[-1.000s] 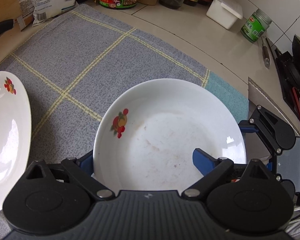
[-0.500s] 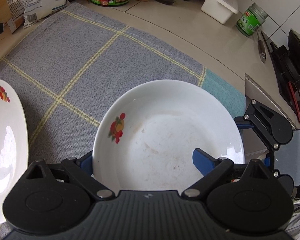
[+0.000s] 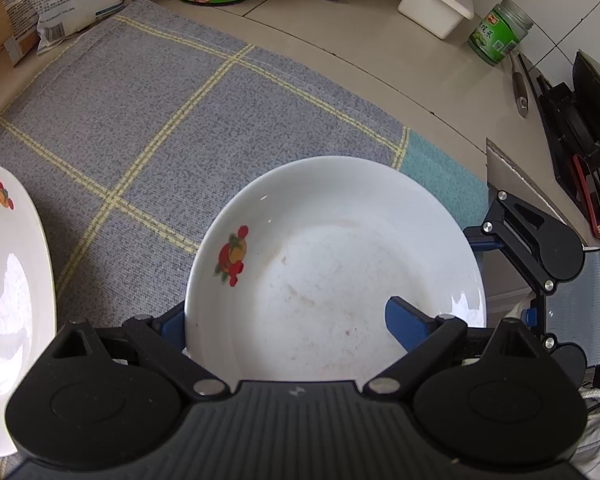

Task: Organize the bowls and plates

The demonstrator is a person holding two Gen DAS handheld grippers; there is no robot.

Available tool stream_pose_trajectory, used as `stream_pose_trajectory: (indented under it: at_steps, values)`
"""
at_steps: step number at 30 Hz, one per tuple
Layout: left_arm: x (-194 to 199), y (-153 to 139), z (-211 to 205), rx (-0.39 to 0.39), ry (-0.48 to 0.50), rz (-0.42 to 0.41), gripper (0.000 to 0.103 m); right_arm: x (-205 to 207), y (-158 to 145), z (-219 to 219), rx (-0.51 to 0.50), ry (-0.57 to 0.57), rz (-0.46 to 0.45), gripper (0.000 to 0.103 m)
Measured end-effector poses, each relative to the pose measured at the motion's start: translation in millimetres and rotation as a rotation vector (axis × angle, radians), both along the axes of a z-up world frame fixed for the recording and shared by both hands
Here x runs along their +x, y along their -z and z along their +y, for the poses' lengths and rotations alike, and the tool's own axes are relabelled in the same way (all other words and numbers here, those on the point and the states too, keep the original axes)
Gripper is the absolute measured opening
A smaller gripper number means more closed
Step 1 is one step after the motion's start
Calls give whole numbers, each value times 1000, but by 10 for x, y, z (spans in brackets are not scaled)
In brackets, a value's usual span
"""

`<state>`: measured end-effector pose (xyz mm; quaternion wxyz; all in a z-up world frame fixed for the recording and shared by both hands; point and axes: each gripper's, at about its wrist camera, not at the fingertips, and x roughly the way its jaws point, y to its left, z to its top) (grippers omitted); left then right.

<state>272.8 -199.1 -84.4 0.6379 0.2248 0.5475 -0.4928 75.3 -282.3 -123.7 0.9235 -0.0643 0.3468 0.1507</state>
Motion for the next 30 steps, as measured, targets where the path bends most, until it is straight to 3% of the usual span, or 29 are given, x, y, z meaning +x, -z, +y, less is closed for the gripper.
stream_pose_trajectory:
  at_steps: [30]
  values:
    - [152,-149,-127,-63,-19,-42,96,147,-151,-90,-25,42,3,103]
